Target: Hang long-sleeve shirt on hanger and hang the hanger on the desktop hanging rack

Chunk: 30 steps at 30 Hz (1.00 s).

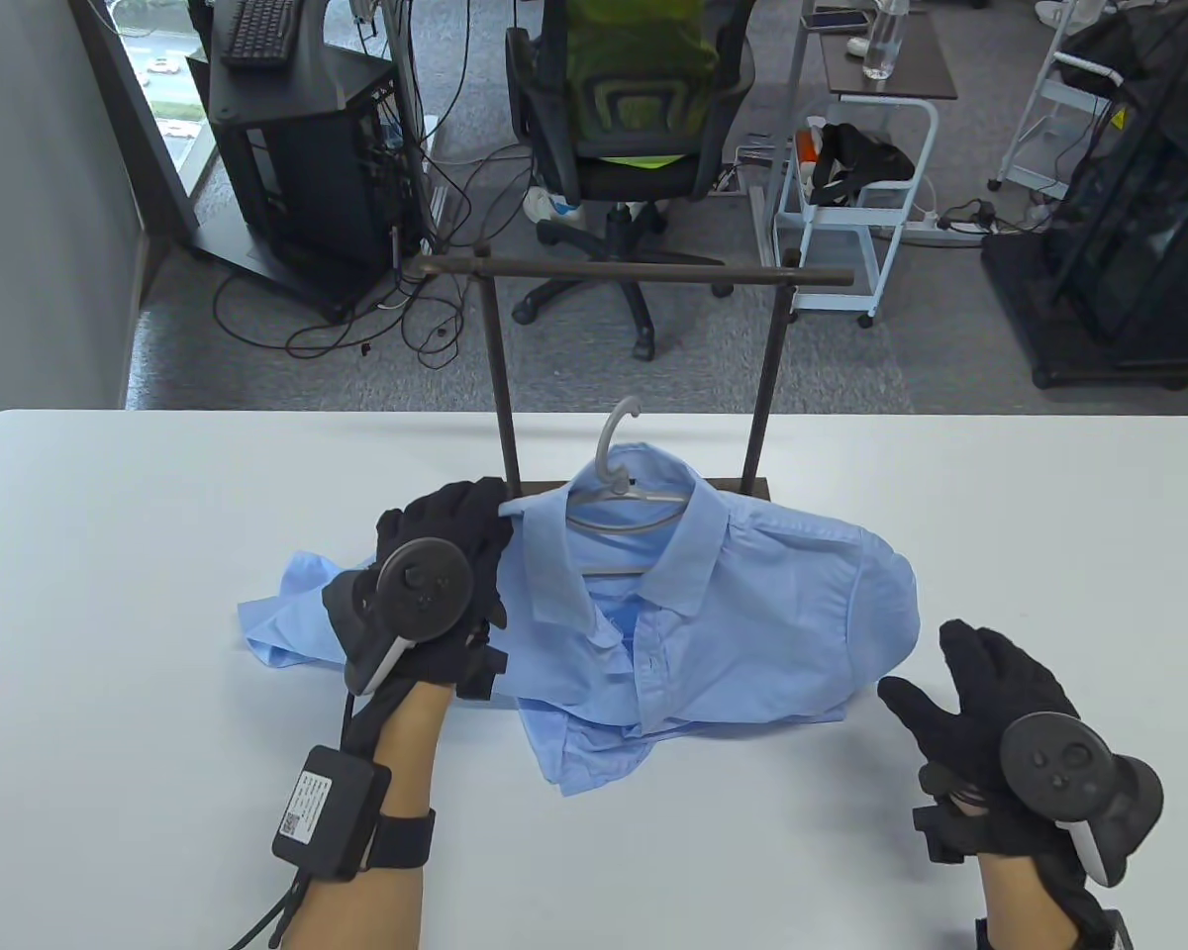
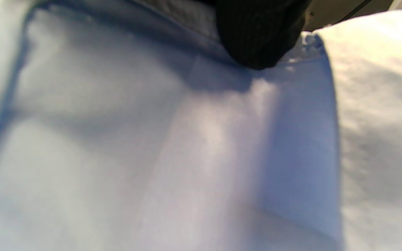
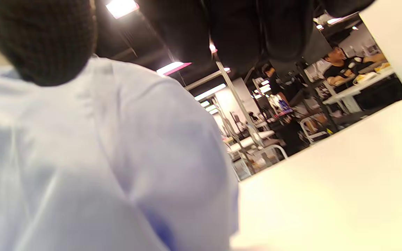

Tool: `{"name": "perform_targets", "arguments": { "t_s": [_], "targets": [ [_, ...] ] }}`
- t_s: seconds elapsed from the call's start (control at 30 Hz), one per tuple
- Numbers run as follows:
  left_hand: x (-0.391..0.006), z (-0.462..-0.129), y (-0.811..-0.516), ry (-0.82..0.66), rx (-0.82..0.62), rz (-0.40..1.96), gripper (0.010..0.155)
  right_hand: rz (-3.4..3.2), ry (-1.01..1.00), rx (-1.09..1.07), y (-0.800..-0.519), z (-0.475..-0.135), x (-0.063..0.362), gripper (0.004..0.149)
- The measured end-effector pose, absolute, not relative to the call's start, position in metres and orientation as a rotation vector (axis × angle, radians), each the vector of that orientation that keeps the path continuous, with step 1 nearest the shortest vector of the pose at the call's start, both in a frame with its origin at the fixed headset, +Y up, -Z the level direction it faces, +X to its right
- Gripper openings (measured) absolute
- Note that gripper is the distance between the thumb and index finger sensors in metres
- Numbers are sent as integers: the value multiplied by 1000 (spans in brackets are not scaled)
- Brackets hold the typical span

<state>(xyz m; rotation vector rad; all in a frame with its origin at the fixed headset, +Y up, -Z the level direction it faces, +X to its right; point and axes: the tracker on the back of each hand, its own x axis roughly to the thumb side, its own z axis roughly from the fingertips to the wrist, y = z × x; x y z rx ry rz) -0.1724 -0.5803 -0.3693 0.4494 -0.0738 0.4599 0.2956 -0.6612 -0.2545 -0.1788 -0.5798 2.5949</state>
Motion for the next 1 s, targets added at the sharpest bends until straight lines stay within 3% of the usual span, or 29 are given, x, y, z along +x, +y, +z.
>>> {"name": "perform_targets", "arguments": {
  "t_s": [0.27,0.57,1.0],
  "targets": [
    [-183,-409,-537,88,330,447,50,2646,-435,-90,-676,-267,278,67],
    [-173,-451,-505,106,299,408,50,2669,-410,-100,-679,-269,275,67],
    [-175,-495,-545,174,224,415,50,2708,-352,-85,-685,-274,269,68]
  ]
}}
